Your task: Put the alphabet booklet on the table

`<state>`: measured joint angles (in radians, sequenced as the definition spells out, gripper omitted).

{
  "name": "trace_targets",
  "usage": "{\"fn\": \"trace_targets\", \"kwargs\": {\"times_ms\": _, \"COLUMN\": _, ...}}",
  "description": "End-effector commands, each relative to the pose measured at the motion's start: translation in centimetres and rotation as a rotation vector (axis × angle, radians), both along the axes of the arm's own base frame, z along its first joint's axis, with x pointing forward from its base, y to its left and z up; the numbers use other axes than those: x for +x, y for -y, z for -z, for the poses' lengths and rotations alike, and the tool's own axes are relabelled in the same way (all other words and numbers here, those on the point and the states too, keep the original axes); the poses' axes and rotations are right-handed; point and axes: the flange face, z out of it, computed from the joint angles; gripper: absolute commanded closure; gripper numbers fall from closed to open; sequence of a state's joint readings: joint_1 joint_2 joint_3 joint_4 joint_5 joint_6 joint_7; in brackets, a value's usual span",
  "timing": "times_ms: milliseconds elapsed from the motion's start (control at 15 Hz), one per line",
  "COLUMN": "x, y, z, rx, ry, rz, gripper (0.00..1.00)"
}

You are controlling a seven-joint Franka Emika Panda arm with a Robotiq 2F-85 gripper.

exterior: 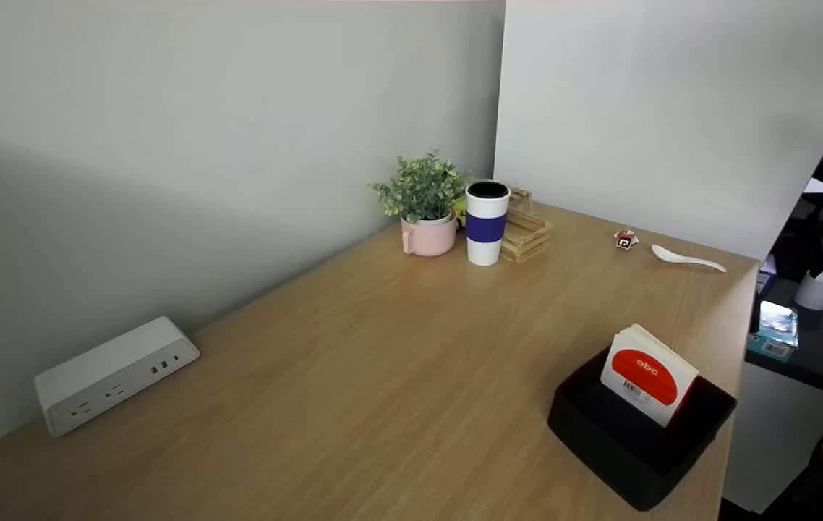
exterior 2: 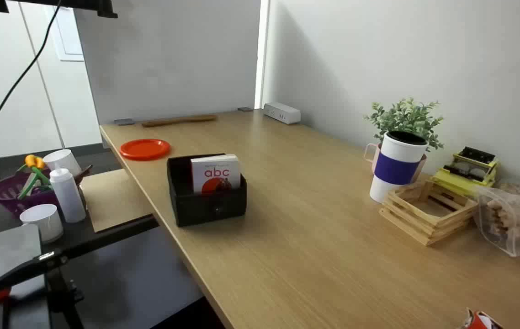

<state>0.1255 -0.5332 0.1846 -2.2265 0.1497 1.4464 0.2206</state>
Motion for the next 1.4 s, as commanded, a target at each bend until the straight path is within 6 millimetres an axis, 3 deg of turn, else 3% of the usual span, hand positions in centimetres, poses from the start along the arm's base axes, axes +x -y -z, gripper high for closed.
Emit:
{"fn": "trace_targets", "kwargs": {"times_ms": 0, "x": 0.0, "y": 0.0, "z": -0.1, "rx": 0.000, "ry": -0.001, "rz": 0.000, "gripper": 0.00}}
{"fn": "trace_targets", "kwargs": {"times_ms": 400, "x": 0.0, "y": 0.0, "z": -0.1, "rx": 0.000, "ry": -0.001, "rz": 0.000, "gripper": 0.00}}
{"fn": "trace_targets", "kwargs": {"times_ms": 667, "x": 1.3, "y": 0.7, "z": -0.2, "rx": -0.003, "ry": 0.009, "rz": -0.009, "gripper": 0.00}}
{"fn": "trace_targets", "kwargs": {"times_ms": 933, "x": 4.7, "y": 3.0, "z": 0.5, "rx": -0.025, "ry": -0.017, "rz": 0.006, "gripper": 0.00}}
{"fn": "trace_targets", "kwargs": {"times_ms": 1333, "x": 12.6, "y": 8.0, "z": 4.9, "rx": 0.067, "ry": -0.158, "rz": -0.057, "gripper": 0.00}}
